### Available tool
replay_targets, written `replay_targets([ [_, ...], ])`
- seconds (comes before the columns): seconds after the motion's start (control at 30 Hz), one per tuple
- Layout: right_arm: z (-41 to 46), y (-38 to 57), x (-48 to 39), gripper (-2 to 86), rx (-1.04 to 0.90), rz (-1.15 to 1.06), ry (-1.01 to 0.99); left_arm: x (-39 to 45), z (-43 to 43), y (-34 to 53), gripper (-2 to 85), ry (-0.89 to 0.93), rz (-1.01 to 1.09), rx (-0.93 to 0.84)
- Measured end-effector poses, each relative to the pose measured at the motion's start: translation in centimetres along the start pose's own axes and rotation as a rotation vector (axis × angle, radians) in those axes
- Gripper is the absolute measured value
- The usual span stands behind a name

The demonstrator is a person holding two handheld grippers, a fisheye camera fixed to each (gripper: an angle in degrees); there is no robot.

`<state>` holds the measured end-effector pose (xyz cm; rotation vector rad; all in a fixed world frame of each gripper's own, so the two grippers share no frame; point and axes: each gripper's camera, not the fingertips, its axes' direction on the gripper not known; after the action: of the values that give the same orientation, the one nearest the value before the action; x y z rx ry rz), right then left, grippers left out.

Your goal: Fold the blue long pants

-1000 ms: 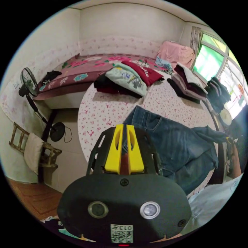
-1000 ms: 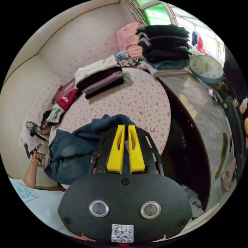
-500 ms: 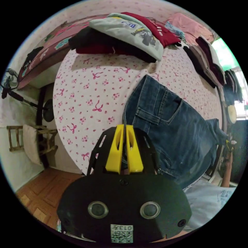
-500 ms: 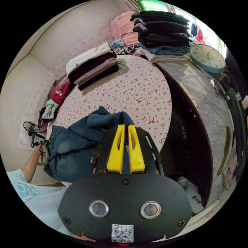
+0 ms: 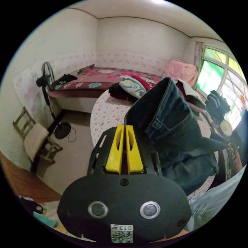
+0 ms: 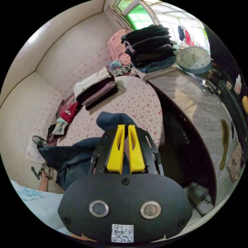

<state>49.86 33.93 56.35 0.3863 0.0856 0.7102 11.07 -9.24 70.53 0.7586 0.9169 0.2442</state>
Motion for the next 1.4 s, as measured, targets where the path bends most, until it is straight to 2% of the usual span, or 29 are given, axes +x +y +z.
replay_targets([
  [0.1, 1.1, 1.1, 1.7, 2.2, -0.066, 0.063, 0.004, -3.0, 1.4, 3.3, 0.1, 0.037, -0.131, -0.067],
  [0.2, 1.8, 1.8, 2.9, 2.2, -0.111, 0.095, 0.014, -3.3, 1.7, 3.9, 0.1, 0.034, -0.115, -0.094],
  [0.3, 1.0, 1.8, 3.5, 2.0, -0.108, 0.083, -0.036, -3.7, -0.4, 2.6, 0.1, 0.114, -0.108, -0.005],
  [0.47, -5.4, 0.5, 3.7, 1.9, 0.225, 0.039, -0.349, -5.3, -5.2, -0.3, 0.0, 0.212, -0.125, 0.158],
  [0.6, -7.1, -1.6, 3.7, 1.9, 0.328, 0.038, -0.398, -10.0, -5.3, -1.4, 0.1, 0.285, -0.293, 0.193],
  [0.77, -1.2, -7.7, 3.0, 2.0, 0.256, 0.112, -0.361, -14.5, 0.8, -5.0, 0.4, 0.243, -0.439, 0.064],
  [0.83, 3.2, -9.9, 3.0, 2.0, 0.211, 0.206, -0.375, -16.7, 6.9, -5.7, 0.8, 0.301, -0.644, -0.066],
  [0.87, 6.2, -11.1, 3.2, 2.1, 0.165, 0.293, -0.395, -17.0, 8.0, -5.4, 0.9, 0.298, -0.702, -0.078],
  [0.93, 9.3, -12.4, 2.9, 2.5, 0.101, 0.331, -0.450, -16.5, 9.8, -4.6, 1.4, 0.280, -0.823, -0.027],
  [1.0, 9.6, -13.2, 1.8, 3.3, 0.124, 0.283, -0.433, -15.2, 10.6, -4.6, 1.8, 0.302, -0.786, -0.005],
  [1.1, 8.9, -14.2, 0.6, 4.8, 0.103, 0.183, -0.328, -12.7, 10.2, -5.4, 3.0, 0.204, -0.649, 0.037],
  [1.2, 9.3, -14.6, 0.6, 5.5, -0.003, 0.105, -0.208, -10.7, 8.9, -6.5, 4.5, 0.192, -0.549, 0.120],
  [1.27, 10.2, -14.9, 0.7, 6.1, -0.075, 0.067, -0.127, -8.0, 9.2, -8.4, 6.7, 0.212, -0.373, 0.054],
  [1.3, 10.5, -15.0, 0.6, 6.3, -0.091, 0.058, -0.106, -5.5, 9.9, -9.7, 9.1, 0.207, -0.240, -0.034],
  [1.4, 12.8, -16.7, -0.8, 7.3, -0.172, -0.017, 0.005, 0.4, 12.3, -11.4, 14.2, 0.086, -0.008, -0.197],
])
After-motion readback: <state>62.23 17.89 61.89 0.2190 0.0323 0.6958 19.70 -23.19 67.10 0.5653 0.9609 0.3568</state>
